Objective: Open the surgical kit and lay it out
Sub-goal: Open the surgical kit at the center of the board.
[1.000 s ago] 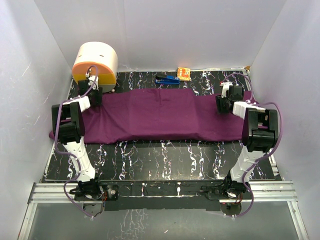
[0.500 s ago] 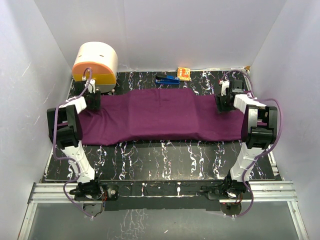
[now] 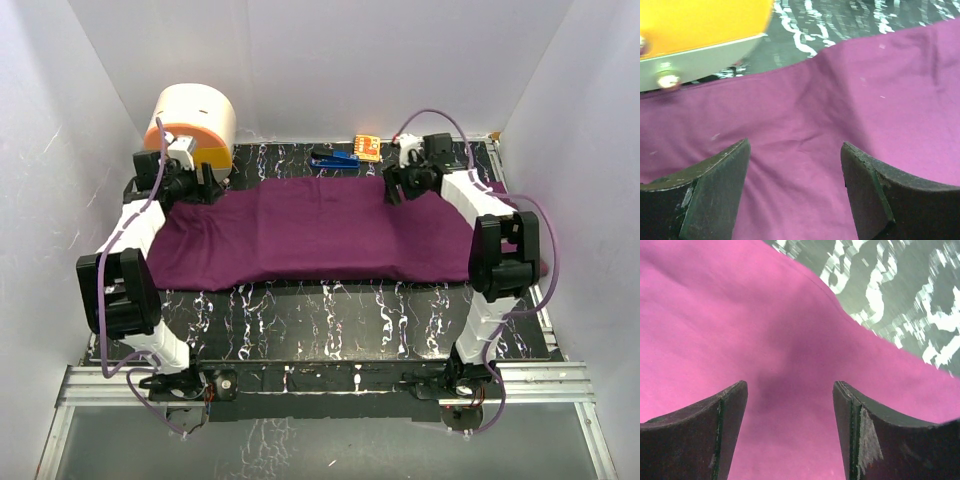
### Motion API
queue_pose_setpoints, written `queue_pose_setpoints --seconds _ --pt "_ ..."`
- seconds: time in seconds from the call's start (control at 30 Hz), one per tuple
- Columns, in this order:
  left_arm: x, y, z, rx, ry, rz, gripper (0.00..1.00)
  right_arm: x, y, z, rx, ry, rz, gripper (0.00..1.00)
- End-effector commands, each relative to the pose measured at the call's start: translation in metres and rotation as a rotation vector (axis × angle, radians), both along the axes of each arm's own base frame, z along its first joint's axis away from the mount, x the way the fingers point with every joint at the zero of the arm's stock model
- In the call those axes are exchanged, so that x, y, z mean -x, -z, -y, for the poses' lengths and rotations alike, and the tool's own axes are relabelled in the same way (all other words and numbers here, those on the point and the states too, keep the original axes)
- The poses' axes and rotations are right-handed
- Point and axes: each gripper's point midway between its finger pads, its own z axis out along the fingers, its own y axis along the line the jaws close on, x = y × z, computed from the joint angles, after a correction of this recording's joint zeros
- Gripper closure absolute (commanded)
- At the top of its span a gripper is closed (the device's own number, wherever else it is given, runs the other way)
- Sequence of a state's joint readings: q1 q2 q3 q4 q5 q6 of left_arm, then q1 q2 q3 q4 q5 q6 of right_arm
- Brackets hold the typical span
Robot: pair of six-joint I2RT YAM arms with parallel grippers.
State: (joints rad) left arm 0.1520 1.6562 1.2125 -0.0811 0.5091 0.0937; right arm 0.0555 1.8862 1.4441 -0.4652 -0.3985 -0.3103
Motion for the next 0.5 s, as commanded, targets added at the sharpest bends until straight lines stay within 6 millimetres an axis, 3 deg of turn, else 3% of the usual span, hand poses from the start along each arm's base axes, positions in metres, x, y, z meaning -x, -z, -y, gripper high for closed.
queue_pose_setpoints --seconds 0.0,0.13,0.3,0.47 --pt "0.020 -0.022 0.051 0.104 0.221 0.091 0.28 -0.033 -0.044 -0.057 -0.088 -0.169 0.176 0.30" --pt "0.025 -0.017 0.070 0.077 0.294 0.106 0.27 -0.059 -0.042 -0.074 -0.091 -0.164 0.197 0.26" --pt "0.021 -0.008 0.090 0.060 0.349 0.110 0.27 -0.082 -0.025 -0.074 -0.053 -0.120 0.180 0.24" --pt "0.001 0.000 0.103 0.042 0.330 0.119 0.28 -0.084 -0.013 -0.071 -0.039 -0.097 0.137 0.30"
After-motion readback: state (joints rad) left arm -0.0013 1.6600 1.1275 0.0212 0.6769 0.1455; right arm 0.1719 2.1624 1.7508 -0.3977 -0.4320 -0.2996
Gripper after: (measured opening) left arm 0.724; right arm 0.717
